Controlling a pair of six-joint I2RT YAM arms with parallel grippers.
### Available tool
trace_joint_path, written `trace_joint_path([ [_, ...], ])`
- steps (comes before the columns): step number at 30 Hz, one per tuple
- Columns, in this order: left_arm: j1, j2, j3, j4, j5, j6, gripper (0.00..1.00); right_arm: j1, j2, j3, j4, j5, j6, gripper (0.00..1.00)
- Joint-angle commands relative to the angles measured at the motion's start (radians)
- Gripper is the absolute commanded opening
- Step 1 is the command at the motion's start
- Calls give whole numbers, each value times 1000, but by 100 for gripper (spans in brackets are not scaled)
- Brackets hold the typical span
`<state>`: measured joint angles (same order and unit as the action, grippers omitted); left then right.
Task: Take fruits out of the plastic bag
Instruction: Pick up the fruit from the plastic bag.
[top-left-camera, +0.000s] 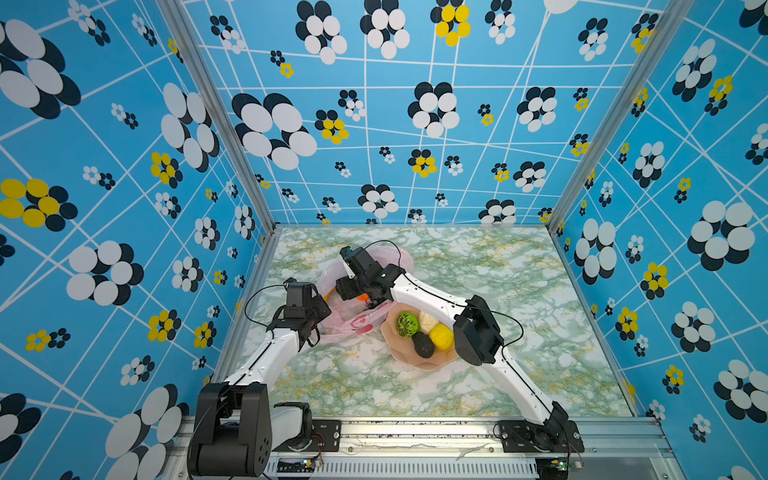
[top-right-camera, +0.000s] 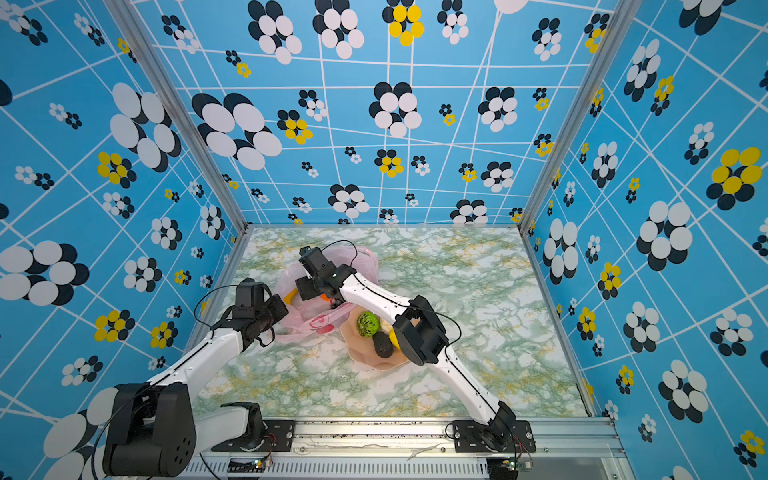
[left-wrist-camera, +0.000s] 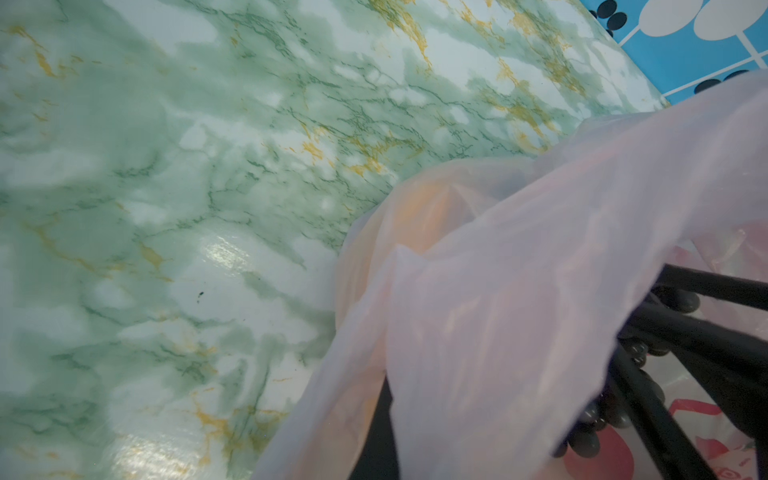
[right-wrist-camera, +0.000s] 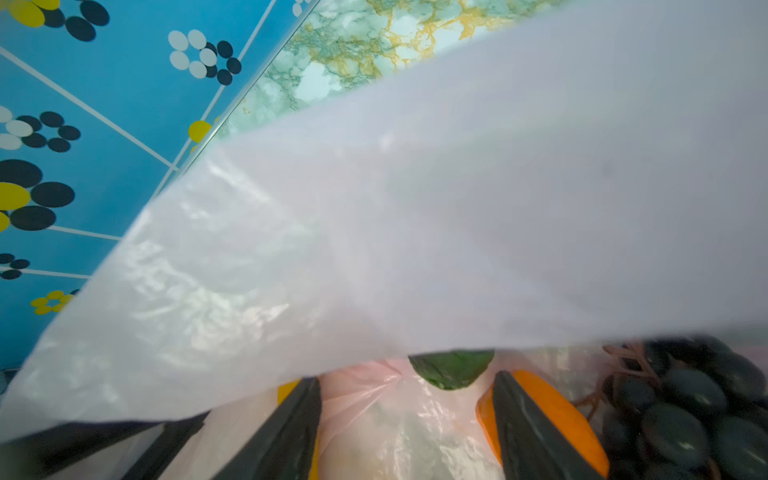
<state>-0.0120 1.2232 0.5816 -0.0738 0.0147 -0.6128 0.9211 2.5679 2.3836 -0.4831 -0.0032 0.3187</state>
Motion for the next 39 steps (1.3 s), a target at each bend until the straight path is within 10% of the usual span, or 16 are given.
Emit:
trace_joint_path([
  [1,12,-14,-16,32,25,33,0,5,65,100,-82,55,-43,69],
  [18,17,-57,-72,127,89,53,0,5,243,285,-110,118,-64,67],
  [39,17,-65,-102,178,98,61,0,30,204,304,-151,120,-91,36],
])
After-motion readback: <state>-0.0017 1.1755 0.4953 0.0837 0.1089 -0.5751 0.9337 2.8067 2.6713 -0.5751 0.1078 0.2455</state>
